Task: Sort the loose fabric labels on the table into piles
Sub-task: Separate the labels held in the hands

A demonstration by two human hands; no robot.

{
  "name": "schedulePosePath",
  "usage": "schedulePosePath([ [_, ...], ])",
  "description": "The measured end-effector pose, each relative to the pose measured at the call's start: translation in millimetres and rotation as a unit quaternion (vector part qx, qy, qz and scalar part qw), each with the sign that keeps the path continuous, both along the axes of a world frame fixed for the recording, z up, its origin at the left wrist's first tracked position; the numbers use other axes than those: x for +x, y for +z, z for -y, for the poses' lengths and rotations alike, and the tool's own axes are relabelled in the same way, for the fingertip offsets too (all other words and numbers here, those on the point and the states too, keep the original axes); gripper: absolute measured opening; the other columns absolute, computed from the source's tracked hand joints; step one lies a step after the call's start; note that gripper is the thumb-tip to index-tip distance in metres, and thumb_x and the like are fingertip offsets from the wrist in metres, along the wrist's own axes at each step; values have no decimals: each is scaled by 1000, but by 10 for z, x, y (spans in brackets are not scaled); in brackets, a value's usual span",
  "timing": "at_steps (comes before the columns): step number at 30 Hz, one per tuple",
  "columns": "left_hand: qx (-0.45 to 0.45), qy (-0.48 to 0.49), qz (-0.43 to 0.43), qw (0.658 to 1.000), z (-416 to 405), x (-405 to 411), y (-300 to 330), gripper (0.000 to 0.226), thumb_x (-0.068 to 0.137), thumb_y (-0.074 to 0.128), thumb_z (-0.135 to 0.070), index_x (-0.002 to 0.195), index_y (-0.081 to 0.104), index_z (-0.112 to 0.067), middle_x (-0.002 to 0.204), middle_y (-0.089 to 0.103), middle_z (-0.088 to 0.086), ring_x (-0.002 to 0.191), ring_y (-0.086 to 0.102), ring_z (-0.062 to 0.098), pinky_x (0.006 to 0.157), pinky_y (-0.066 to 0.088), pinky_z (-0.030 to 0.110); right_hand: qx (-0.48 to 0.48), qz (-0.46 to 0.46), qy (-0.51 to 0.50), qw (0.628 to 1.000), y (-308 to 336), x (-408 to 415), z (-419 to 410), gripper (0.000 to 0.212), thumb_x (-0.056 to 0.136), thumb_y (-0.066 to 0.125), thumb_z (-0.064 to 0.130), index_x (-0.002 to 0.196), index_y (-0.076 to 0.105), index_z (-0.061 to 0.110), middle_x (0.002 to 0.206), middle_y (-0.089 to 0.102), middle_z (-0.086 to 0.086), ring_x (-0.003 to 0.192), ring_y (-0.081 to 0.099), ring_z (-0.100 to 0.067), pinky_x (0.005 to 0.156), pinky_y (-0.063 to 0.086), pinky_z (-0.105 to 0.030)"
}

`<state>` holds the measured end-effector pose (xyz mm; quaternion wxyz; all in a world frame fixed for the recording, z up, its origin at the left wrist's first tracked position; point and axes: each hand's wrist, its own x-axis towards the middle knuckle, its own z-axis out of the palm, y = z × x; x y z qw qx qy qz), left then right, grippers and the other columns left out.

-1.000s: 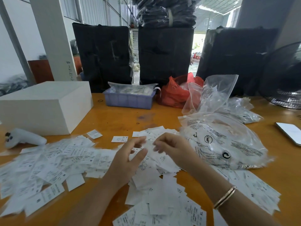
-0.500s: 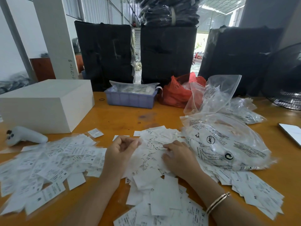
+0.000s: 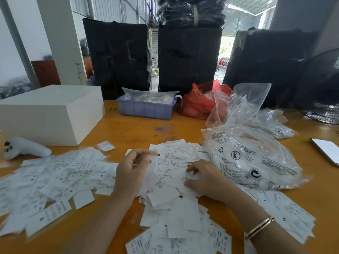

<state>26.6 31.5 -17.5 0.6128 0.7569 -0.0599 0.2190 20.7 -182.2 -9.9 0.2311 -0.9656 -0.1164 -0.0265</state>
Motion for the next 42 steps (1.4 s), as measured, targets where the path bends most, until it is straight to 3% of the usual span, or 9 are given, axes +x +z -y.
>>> schedulePosePath([
  [4,-4,-27,-7,1000,7,-14,5,24,91,59,-21,81,67,-41,82,65,-26,78,59,-5,59,51,14,118,-36,-6,992,21,3,26,29,87,65,22,111,52,32,85,50,11,74,47,-6,60,40,-14],
  [10,18,-27,-43,999,45,7,-19,17,85,68,-24,83,64,-40,81,64,-17,79,55,-9,57,47,6,371,-130,29,919,95,-64,101,39,86,64,7,112,63,36,99,67,11,93,63,-14,85,54,-34],
  [15,15,-53,-42,998,69,-18,18,13,84,69,-22,80,68,-34,80,64,-36,79,57,-17,59,42,-1,340,-177,97,919,118,-90,123,57,84,59,-5,115,64,43,116,64,21,113,56,-1,92,47,-21],
  [20,-5,-80,-59,995,60,-20,13,2,83,68,-28,81,70,-29,83,68,-30,82,61,-13,61,43,1,340,-67,67,936,95,-97,71,49,87,57,-5,93,74,40,89,70,9,103,63,-17,100,47,-38],
  [25,-65,-180,-111,975,73,-62,58,14,72,71,-36,77,68,-24,96,73,-14,91,67,2,72,53,12,476,58,82,873,87,-116,-23,59,78,51,-24,77,77,29,69,62,8,82,60,-6,84,47,-16],
  [28,-104,-317,-179,926,38,-80,86,13,80,70,-29,69,66,-24,119,66,-15,107,63,4,85,55,29,527,96,69,842,55,-100,-116,66,76,47,-28,77,77,31,64,59,11,72,57,-3,77,47,-14],
  [31,-95,-372,-219,897,37,-111,105,13,74,74,-33,69,68,-23,118,67,-10,109,62,8,84,52,26,543,104,73,830,25,-103,-204,66,76,48,-28,79,77,31,64,60,11,70,57,-2,73,48,-15],
  [38,-66,-244,-185,950,86,-140,132,21,60,76,-40,71,76,-22,77,73,0,69,67,9,59,50,15,538,11,45,842,-52,-94,-268,40,89,56,2,113,64,33,107,68,11,101,61,-8,85,49,-24],
  [42,-64,-194,-127,971,82,-105,133,21,65,73,-36,75,76,-18,77,73,0,70,66,5,59,47,8,420,-14,38,907,2,-133,-334,10,87,62,34,80,70,36,74,68,12,72,61,0,65,45,-14],
])
